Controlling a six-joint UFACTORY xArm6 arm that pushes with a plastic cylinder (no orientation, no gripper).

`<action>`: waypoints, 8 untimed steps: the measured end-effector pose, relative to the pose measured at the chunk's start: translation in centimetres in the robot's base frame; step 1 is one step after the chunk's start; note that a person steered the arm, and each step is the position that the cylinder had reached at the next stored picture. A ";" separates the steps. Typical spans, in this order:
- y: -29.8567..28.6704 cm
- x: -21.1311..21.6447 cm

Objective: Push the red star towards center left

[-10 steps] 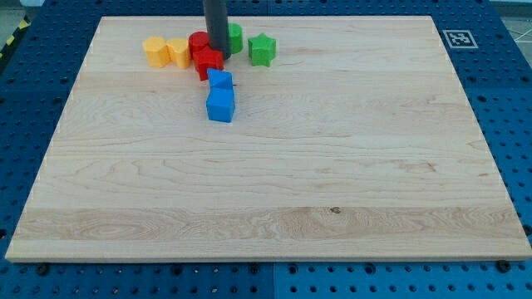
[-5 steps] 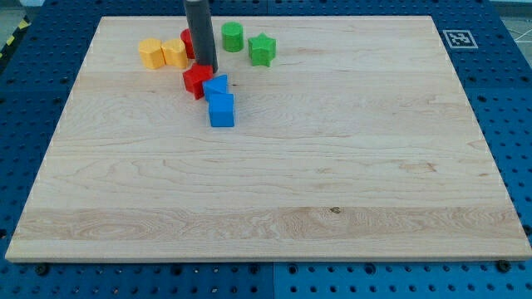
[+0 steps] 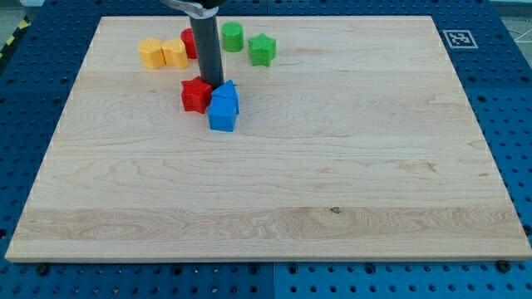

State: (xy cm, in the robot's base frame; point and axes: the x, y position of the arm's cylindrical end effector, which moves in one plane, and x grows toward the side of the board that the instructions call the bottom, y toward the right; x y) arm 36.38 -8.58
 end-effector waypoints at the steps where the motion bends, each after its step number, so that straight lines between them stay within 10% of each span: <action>1: 0.0 0.0; 8: -4.3 5.1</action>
